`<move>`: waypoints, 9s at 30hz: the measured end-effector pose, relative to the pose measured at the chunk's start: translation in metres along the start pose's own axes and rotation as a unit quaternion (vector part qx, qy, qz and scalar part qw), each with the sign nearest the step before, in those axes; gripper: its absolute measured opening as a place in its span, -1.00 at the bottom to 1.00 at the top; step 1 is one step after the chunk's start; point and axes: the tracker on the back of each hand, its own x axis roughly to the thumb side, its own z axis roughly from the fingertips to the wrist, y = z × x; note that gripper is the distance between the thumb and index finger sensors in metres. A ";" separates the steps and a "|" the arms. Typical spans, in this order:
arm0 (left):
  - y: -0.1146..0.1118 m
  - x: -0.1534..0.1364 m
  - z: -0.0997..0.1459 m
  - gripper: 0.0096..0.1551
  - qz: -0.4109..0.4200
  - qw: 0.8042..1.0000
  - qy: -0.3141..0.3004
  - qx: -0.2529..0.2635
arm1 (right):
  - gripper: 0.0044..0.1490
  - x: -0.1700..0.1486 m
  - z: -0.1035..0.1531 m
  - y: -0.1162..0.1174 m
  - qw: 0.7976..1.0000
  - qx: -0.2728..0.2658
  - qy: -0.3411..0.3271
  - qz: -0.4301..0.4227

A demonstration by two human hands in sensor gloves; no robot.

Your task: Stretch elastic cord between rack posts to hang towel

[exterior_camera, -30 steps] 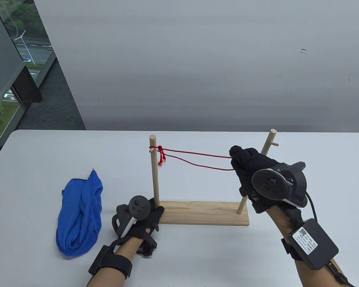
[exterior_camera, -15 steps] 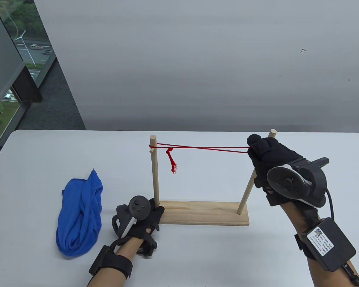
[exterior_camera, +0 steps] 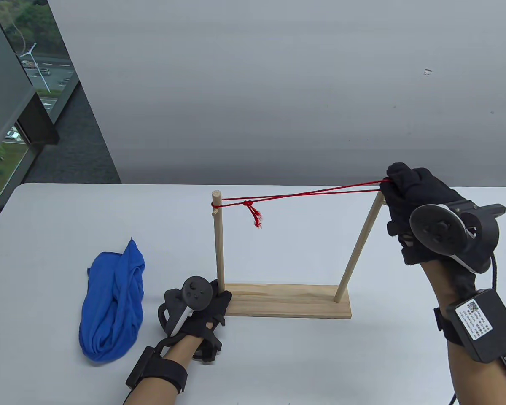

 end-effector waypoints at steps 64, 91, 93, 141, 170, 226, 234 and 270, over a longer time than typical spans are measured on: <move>-0.001 0.000 0.002 -0.43 0.003 1.000 0.016 -0.001 | -0.53 -0.015 0.038 0.052 0.990 -0.061 -0.108 -0.074; 0.001 -0.005 0.000 -0.38 0.036 0.999 0.002 -0.022 | -0.32 -0.026 0.064 0.071 0.991 0.101 -0.031 -0.078; 0.002 -0.006 0.001 -0.34 0.043 0.999 -0.004 -0.022 | -0.22 -0.031 0.074 0.075 0.987 0.144 -0.002 -0.069; 0.120 -0.152 0.019 0.59 -0.106 0.943 0.274 -0.154 | 0.01 -0.052 0.250 0.161 0.900 0.394 0.167 -0.089; 0.095 -0.179 0.002 -0.41 -0.177 0.936 0.288 -0.093 | 0.00 -0.058 0.249 0.159 0.904 0.379 0.178 -0.087; 0.217 -0.008 0.107 -0.53 0.037 0.987 -0.132 0.088 | -0.11 0.035 0.202 0.109 0.952 0.209 0.011 -0.224; 0.185 0.016 0.084 -0.53 0.132 0.973 -0.185 0.027 | 0.00 0.062 0.194 0.112 0.956 0.202 -0.039 -0.210; 0.034 0.039 0.033 -0.02 0.146 0.948 -0.139 -0.247 | -0.49 0.083 0.163 0.070 0.935 0.080 -0.102 -0.331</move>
